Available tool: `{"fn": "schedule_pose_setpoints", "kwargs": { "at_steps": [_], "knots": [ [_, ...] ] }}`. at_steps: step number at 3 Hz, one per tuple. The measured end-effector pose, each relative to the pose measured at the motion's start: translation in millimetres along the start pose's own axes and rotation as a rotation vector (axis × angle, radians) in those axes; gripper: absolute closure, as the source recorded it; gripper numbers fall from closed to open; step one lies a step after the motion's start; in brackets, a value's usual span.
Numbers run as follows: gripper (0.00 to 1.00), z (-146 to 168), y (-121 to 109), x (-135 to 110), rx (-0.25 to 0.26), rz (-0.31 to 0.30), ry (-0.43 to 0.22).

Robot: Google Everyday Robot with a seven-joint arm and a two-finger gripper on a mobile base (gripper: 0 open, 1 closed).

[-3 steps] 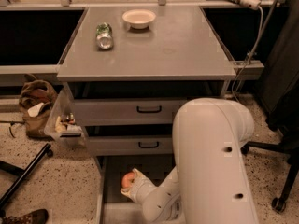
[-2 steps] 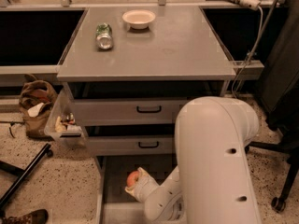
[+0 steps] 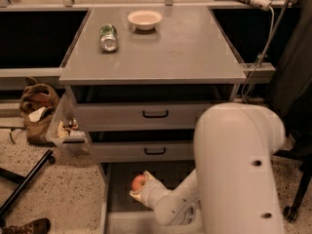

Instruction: Pick apple from bottom drawer and place on counter

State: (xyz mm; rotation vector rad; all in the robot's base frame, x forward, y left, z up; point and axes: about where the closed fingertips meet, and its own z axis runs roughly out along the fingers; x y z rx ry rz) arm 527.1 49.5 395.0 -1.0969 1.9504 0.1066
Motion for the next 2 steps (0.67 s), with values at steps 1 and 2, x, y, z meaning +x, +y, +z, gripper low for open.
{"fn": "schedule_pose_setpoints", "kwargs": {
  "at_steps": [1,2],
  "knots": [
    [1.00,-12,-77,-31,0.047,0.132,-0.105],
    [1.00,-22,-143,-69,0.058,0.248,-0.210]
  ]
}}
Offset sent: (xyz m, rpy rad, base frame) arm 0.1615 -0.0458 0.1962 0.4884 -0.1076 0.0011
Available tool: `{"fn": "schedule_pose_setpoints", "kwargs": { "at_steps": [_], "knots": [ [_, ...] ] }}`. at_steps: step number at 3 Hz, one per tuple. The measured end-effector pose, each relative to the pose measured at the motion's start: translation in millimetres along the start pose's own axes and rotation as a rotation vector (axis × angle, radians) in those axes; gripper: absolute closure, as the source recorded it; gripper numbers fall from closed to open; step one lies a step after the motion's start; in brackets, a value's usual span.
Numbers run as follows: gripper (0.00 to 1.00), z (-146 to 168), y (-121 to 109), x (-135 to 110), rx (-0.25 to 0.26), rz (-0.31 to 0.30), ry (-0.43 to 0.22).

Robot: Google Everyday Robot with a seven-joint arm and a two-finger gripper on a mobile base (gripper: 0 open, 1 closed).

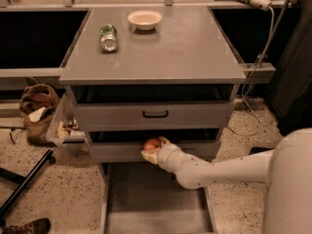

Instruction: Pick apple from bottom drawer and place on counter

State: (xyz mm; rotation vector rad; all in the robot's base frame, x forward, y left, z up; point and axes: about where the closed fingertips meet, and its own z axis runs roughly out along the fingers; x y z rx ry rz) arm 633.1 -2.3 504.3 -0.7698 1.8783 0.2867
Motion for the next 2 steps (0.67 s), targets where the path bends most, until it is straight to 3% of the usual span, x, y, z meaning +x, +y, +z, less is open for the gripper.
{"fn": "schedule_pose_setpoints", "kwargs": {
  "at_steps": [1,2],
  "knots": [
    [1.00,-5.5,-27.5,-43.1,-0.040,0.082,-0.081],
    [1.00,-3.9,-26.9,-39.8,-0.040,0.082,-0.081]
  ]
}}
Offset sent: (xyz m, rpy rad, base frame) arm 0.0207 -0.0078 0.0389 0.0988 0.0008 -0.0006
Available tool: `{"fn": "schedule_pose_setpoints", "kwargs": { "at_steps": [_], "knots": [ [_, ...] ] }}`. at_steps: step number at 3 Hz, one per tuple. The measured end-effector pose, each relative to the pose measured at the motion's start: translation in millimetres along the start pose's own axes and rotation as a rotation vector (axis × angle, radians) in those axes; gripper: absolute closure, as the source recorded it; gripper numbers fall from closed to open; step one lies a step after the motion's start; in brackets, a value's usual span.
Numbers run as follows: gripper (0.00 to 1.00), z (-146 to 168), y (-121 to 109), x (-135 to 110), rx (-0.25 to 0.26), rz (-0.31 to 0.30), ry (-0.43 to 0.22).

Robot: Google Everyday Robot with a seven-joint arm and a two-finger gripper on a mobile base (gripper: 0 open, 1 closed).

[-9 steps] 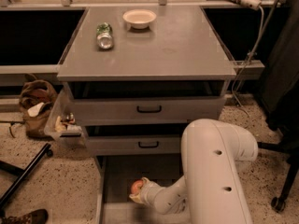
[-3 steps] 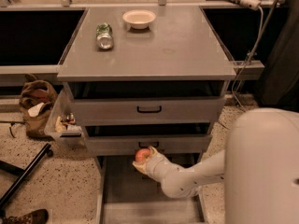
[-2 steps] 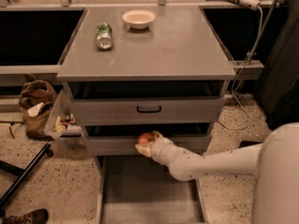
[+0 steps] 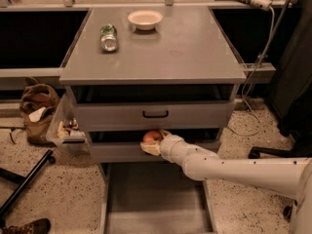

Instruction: Pick apple from bottom drawer and place on counter

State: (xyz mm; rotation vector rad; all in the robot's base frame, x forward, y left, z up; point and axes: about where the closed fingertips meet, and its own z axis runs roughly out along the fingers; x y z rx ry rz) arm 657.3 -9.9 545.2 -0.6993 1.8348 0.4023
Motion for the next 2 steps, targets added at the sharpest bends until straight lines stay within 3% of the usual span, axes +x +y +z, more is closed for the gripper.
{"fn": "schedule_pose_setpoints", "kwargs": {
  "at_steps": [1,2],
  "knots": [
    [1.00,-18,3,1,0.007,0.007,0.017],
    [1.00,-65,7,-6,0.053,-0.020,0.023]
  ]
}}
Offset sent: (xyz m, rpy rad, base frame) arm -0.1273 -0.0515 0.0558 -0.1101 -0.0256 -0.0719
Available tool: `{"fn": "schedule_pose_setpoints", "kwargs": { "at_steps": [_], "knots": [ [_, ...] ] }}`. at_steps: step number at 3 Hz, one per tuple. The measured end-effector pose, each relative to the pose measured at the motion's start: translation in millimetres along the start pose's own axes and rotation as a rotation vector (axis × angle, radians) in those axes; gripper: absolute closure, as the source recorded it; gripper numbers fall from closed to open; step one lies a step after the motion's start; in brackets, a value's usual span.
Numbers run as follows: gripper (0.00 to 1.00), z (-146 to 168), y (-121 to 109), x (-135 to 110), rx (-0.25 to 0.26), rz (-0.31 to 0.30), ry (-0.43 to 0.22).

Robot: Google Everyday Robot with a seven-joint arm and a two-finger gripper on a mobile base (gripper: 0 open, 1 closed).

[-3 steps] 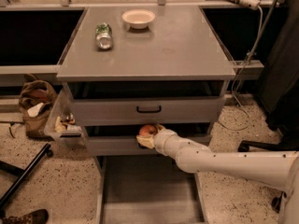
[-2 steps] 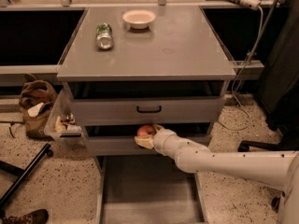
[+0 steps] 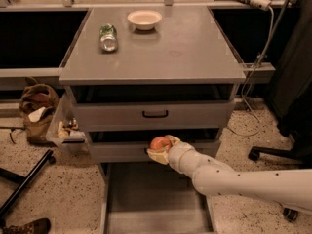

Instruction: Pick apple from bottom drawer and place on counter

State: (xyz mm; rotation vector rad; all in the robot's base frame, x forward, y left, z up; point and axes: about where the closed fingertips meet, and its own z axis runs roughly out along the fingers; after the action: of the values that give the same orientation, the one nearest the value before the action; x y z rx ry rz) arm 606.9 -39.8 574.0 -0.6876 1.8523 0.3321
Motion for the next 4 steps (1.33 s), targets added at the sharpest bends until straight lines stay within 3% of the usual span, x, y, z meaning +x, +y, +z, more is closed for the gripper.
{"fn": "schedule_pose_setpoints", "kwargs": {
  "at_steps": [1,2,3,4],
  "knots": [
    [1.00,-44,5,-24,0.036,-0.020,-0.063],
    [1.00,-69,19,-79,0.036,-0.121,-0.106],
    [1.00,-74,26,-154,0.034,-0.210,-0.121],
    [1.00,-69,27,-241,0.042,-0.270,-0.199]
  ]
}}
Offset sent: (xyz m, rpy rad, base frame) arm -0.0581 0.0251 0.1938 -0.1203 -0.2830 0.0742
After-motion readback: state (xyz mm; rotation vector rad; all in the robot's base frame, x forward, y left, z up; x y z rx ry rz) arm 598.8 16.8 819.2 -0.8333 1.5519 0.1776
